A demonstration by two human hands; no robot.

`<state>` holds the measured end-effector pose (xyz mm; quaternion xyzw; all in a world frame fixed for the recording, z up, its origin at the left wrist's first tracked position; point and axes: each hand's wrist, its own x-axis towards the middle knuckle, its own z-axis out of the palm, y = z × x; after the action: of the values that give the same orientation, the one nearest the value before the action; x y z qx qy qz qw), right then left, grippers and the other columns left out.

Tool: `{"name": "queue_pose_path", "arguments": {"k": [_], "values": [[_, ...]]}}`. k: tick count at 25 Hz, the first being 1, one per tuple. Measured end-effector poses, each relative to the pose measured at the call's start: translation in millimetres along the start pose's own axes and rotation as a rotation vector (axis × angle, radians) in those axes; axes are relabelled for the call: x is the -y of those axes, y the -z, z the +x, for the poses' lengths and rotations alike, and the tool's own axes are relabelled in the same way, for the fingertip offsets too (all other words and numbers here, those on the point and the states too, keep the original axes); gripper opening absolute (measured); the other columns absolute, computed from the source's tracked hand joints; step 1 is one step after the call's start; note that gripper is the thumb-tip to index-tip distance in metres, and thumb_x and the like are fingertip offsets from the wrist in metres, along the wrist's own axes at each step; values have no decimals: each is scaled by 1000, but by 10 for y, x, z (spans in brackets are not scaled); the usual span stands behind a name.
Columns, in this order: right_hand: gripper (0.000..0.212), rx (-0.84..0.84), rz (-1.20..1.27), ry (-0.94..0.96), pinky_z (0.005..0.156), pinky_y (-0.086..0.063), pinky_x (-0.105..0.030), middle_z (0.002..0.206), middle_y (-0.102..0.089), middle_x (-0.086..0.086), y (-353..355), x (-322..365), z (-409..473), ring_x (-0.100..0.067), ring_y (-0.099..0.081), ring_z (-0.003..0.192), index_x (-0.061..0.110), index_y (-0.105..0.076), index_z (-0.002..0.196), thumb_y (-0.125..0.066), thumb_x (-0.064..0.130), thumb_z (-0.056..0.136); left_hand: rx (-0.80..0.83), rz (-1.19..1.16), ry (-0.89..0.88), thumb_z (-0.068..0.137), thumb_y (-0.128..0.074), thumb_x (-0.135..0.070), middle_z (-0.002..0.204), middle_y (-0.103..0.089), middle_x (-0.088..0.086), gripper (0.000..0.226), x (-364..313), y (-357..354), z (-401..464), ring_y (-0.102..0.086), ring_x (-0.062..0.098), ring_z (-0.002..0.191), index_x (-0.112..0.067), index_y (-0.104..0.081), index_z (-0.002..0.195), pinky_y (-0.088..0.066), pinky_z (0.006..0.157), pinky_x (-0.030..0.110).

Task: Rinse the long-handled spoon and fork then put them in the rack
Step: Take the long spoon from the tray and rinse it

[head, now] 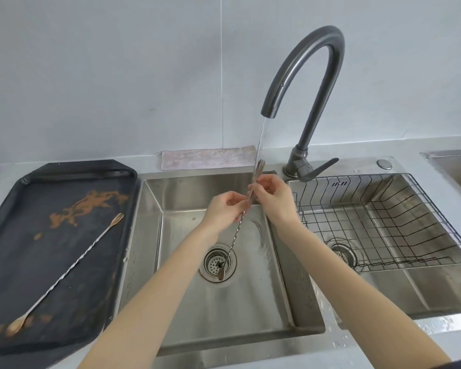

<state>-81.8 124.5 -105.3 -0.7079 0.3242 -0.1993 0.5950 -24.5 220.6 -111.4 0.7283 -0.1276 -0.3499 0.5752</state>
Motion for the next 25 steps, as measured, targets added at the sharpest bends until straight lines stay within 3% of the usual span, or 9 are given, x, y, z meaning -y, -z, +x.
{"name": "queue_pose_path", "arguments": {"k": [4,6,11,15,19,23,25], "values": [[13,-4,51,-15,48,-44,-6,67,-57,5,142,-25,172,-8,-54,59,19,-59,84,-56,7,86,14,-71,11,88,-59,-19,73,-61,-5,11,-22,-207,134,-55,6,69,-21,-59,77,-45,69,20],[10,0,40,-22,45,-41,-4,65,-54,6,161,-49,223,-8,-52,55,17,-59,86,-56,7,86,10,-100,25,91,-54,-19,71,-60,-5,14,-17,-275,178,-55,6,69,-22,-59,78,-45,70,19],[20,29,42,-24,59,-47,-22,63,-56,6,134,-65,342,-10,-53,58,27,-58,71,-60,14,85,-25,-135,33,94,-47,-16,74,-61,-5,22,-2,-323,269,-57,6,73,-24,-59,77,-45,71,17],[8,85,86,6,52,-48,-14,65,-60,6,141,20,445,3,-55,53,13,-62,87,-56,9,87,-27,-158,27,92,-51,-19,74,-62,-5,17,17,-311,294,-58,7,73,-24,-62,80,-46,76,20],[17,160,139,24,63,-52,-12,74,-66,8,128,106,494,4,-64,60,8,-61,106,-50,10,92,-19,-202,25,91,-54,-21,72,-61,-6,12,-4,-285,255,-59,1,63,-22,-61,81,-49,61,9],[17,203,195,29,67,-55,-16,71,-66,4,133,239,533,1,-65,56,18,-62,83,-49,19,94,-23,-221,3,90,-54,-21,73,-61,-5,11,-50,-245,207,-59,5,69,-21,-60,81,-47,70,17],[15,223,183,44,70,-56,-16,73,-67,4,125,284,558,2,-66,58,18,-62,84,-50,21,94,-24,-227,-17,91,-53,-21,74,-62,-6,11,-91,-233,204,-60,4,68,-21,-60,82,-48,68,16]]}}
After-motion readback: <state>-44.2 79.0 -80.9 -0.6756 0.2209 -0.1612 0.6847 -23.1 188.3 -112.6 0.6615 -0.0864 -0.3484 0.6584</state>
